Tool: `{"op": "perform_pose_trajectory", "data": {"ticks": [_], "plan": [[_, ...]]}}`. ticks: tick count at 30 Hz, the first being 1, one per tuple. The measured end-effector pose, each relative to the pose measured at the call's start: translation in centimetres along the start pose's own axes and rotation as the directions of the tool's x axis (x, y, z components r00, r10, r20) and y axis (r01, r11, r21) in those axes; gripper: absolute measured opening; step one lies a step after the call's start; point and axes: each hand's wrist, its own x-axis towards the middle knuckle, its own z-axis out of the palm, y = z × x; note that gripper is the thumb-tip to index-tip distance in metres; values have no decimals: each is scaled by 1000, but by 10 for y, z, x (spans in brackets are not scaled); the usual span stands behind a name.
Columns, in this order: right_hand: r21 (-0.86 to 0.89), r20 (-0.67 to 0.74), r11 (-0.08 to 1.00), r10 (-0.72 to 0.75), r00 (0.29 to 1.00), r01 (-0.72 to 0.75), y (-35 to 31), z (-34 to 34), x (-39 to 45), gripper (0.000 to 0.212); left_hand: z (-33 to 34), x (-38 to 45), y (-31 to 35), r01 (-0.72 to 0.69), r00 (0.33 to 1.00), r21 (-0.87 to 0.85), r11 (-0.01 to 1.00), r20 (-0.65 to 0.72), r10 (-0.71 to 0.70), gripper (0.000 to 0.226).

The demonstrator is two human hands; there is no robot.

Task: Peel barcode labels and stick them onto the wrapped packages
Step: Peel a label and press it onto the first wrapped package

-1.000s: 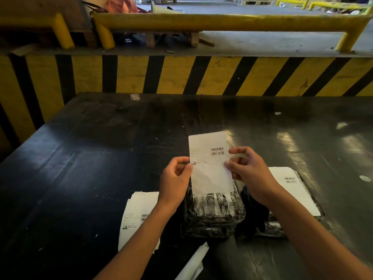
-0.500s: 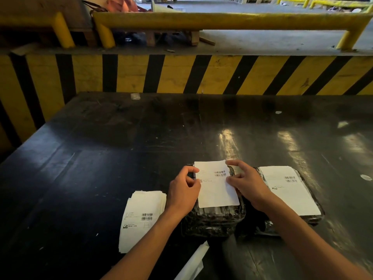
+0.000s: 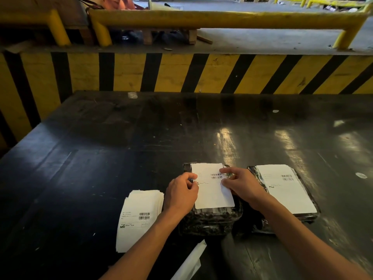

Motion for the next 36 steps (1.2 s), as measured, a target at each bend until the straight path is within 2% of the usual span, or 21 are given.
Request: {"op": "perform_pose_trajectory", "data": {"ticks": [7,12,16,24,28,30,31,34,36], "plan": [[-93,56,996,-4,998,9,-4,-2,1,43,0,1,-1,-14,1000,51,999,24,13,25],[-364,108,926,-64,992,100,-10,-3,-6,52,0,-1,-3,-60,997,104,993,47,56,24],[-415,172,905,-19,985,90,-15,-4,-12,67,-2,-4,-4,-77,995,117,990,70,69,26],[-475,298,871,25,954,125,-6,-7,-27,98,-15,-17,-3,-195,962,401,895,256,95,57],[-517,362,842,51,931,155,0,-11,-30,109,-22,-22,-13,-233,929,490,840,367,44,85],[-523,391,840,82,917,148,-2,-20,-25,101,-27,-24,-16,-262,904,527,809,426,15,94],[-520,383,841,71,921,151,-3,-24,-21,90,-31,-24,-16,-275,895,540,796,446,7,95],[-504,199,838,-123,972,209,-3,-23,-1,55,-38,-20,-8,-288,891,515,807,453,29,80],[-511,127,816,-238,963,269,-2,-16,12,53,-33,-11,3,-305,899,464,832,428,91,69]]}}
